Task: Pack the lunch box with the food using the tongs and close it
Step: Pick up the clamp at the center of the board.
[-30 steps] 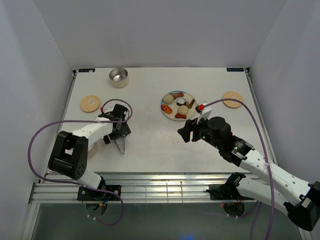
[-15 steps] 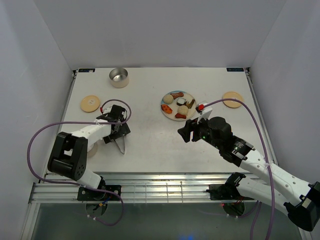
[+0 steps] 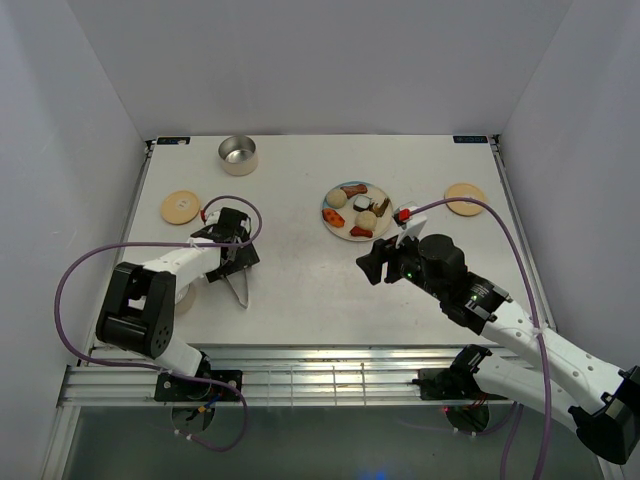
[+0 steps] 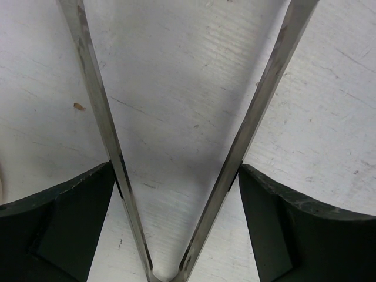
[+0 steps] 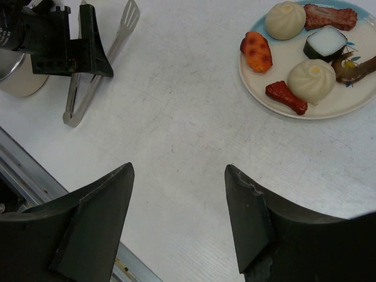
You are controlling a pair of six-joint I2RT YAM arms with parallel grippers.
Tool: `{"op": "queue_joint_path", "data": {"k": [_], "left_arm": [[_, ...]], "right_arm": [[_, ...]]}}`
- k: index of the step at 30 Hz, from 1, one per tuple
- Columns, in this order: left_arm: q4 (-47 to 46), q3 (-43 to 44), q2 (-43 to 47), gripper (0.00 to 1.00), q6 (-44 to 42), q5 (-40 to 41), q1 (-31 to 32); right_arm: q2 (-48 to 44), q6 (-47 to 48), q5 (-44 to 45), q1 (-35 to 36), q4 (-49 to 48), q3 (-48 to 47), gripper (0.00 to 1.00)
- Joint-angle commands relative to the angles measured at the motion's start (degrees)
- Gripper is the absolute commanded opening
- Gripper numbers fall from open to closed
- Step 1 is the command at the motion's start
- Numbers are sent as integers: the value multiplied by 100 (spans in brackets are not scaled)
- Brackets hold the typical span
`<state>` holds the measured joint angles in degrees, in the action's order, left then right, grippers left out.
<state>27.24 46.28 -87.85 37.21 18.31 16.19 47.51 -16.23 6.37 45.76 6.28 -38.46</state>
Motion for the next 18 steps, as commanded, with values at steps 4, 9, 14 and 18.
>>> {"op": "queue_joint_path", "data": {"k": [4, 9, 14, 18], "left_arm": [[-158, 153, -126, 96, -153, -20, -45], [-149, 118, -127, 91, -118, -37, -45], [-71, 74, 5, 80, -161, -55, -45], [-9, 126, 277, 68, -223, -283, -28]], "right_arm": [[-198, 76, 154, 12, -92, 22, 69], [-268, 76, 110, 12, -127, 49, 70], [-207, 76, 57, 21, -154, 49, 70], [-180, 76, 119, 12, -145, 31, 70]]}}
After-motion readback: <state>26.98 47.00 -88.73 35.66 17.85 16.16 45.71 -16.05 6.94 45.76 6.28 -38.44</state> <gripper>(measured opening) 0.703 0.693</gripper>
